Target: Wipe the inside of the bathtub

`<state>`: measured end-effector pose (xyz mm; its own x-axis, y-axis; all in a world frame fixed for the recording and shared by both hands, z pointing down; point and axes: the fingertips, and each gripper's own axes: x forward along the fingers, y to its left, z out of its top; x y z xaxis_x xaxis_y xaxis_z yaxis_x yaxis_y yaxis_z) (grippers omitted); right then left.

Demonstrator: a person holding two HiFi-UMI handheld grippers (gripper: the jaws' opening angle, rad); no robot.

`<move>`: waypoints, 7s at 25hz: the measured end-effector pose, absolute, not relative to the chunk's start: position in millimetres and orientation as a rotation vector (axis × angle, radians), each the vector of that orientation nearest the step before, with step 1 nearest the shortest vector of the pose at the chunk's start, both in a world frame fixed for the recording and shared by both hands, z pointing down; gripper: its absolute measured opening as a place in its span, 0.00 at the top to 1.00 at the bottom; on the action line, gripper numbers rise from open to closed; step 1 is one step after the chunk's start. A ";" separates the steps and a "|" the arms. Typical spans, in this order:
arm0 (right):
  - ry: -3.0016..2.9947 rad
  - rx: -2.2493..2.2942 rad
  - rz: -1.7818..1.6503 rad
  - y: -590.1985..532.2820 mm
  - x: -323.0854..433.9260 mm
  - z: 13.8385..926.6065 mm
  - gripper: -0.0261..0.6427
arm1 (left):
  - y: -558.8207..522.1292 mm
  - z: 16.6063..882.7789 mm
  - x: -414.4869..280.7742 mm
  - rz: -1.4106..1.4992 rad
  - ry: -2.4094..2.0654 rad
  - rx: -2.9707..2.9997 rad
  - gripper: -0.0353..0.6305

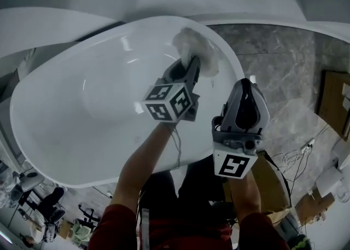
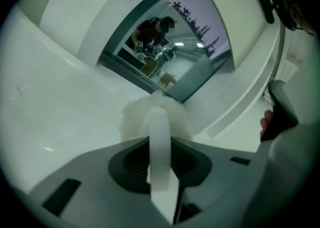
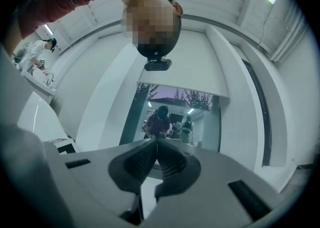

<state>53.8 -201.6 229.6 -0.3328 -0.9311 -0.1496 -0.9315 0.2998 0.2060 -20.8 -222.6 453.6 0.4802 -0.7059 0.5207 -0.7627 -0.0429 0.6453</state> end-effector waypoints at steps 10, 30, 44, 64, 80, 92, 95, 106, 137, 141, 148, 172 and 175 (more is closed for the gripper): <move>2.517 -1.797 0.383 -210.6 49.9 232.7 0.94 | -255.4 486.7 -19.8 0.038 -1.319 1.643 0.81; 2.582 -1.748 0.278 -231.1 38.4 303.2 0.94 | -232.3 614.4 -47.6 0.163 -1.380 1.492 0.81; 2.618 -1.702 0.152 -245.7 24.6 394.9 0.94 | -193.6 788.8 -86.7 0.328 -1.392 1.227 0.81; 2.643 -1.697 0.181 -249.6 21.3 395.6 0.94 | -176.4 831.9 -107.1 0.435 -1.384 1.118 0.81; 2.717 -1.649 0.194 -246.0 0.5 374.6 0.94 | -173.3 788.1 -122.5 0.401 -1.357 1.202 0.81; 2.677 -1.587 0.233 -212.0 -35.4 260.8 0.94 | -185.9 623.0 -167.5 0.244 -1.470 1.317 0.81; 2.684 -1.582 0.233 -199.6 -42.4 231.3 0.94 | -179.7 563.7 -174.2 0.177 -1.484 1.335 0.81; 2.660 -1.607 0.266 -148.8 -70.0 88.6 0.94 | -136.3 323.9 -206.3 0.127 -1.576 1.602 0.81; 2.732 -1.419 0.280 65.0 -217.8 -129.5 0.94 | 105.1 -94.1 -343.9 0.115 -2.291 2.269 0.81; 2.781 -1.336 0.316 73.9 -224.3 -140.4 0.94 | 122.1 -125.9 -338.4 0.041 -2.353 2.223 0.81; 2.776 -1.238 0.321 89.8 -227.9 -151.7 0.94 | 136.9 -142.0 -333.0 0.010 -2.429 2.180 0.81; 2.739 -1.269 0.357 78.9 -222.5 -156.8 0.94 | 132.0 -134.8 -326.9 0.030 -2.450 2.159 0.81; 2.742 -1.266 0.356 76.9 -224.5 -156.5 0.94 | 131.3 -136.3 -329.0 0.026 -2.457 2.156 0.81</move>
<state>-224.5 76.9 -156.5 -0.6494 -0.7369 -0.1877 -0.7604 0.6271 0.1691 -329.0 131.3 -136.3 -0.1252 -0.9885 -0.0849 -0.9865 0.1332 -0.0953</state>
